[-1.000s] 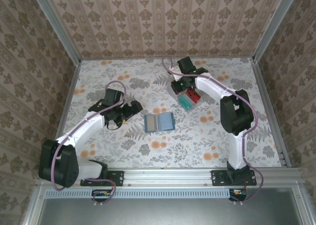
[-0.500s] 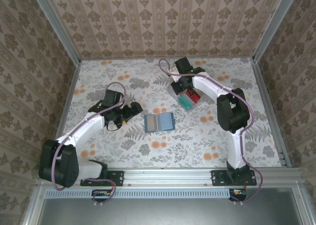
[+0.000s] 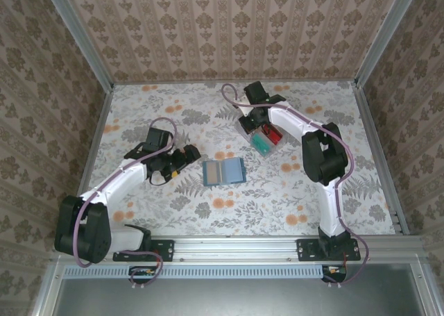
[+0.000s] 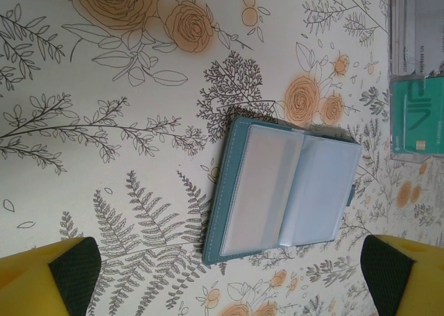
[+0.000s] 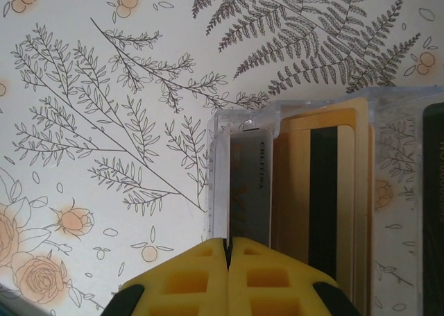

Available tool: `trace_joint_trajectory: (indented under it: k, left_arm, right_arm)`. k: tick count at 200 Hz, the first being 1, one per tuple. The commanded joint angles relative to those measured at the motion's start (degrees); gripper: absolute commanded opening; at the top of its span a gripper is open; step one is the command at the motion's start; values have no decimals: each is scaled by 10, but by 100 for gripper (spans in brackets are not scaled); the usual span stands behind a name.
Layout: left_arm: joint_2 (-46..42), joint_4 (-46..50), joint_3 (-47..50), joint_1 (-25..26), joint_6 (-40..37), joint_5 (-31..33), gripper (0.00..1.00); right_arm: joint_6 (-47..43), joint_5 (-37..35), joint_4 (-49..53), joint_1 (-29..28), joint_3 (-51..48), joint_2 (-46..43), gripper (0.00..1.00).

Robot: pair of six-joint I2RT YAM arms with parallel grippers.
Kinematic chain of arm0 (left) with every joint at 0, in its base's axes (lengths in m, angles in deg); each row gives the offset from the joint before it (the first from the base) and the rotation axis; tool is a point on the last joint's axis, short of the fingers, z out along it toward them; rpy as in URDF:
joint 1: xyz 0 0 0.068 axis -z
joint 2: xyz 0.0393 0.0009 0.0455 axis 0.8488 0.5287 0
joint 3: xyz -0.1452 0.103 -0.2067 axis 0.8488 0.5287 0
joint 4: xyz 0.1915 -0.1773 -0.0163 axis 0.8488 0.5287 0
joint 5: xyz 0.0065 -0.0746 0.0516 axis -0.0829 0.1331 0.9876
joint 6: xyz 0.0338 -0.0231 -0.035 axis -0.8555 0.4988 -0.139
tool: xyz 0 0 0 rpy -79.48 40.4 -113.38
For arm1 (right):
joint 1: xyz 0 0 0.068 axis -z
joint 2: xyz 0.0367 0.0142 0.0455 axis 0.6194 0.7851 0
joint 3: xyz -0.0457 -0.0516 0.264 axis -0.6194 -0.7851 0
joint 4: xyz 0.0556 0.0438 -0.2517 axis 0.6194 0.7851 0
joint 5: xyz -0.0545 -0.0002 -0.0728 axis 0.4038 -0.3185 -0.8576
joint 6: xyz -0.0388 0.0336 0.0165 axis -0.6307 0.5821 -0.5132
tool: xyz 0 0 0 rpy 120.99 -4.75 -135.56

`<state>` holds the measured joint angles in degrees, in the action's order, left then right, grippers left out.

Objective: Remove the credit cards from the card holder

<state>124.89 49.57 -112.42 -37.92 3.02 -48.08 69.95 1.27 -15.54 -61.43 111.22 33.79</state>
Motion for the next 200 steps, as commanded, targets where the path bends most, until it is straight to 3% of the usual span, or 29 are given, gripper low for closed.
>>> trace_joint_trajectory:
  k: [1, 34, 76, 99, 129, 165, 200]
  left_arm:
    - [-11, -8, 9, -5, -5, -12, 100]
    - [-15, -9, 12, -6, -5, -14, 100]
    - [-20, -5, 13, -7, -6, -13, 100]
    - [-21, -3, 15, -6, -7, -13, 100]
    - [-21, -3, 18, -5, -8, -13, 100]
    - [-27, 9, 28, -5, -9, 5, 100]
    - [-39, 10, 47, -6, -2, 19, 100]
  right_arm:
    - [3, 4, 20, -1, 20, 14, 6]
    - [6, 1, 28, 0, 11, -7, 19]
    - [24, -10, 31, 0, -10, -76, 26]
    - [71, -3, 34, -2, -36, -121, 32]
    - [170, 51, 39, -15, -109, -188, 49]
    - [246, 69, 24, -85, -211, -255, 60]
    - [292, 25, 41, -167, -232, -235, 76]
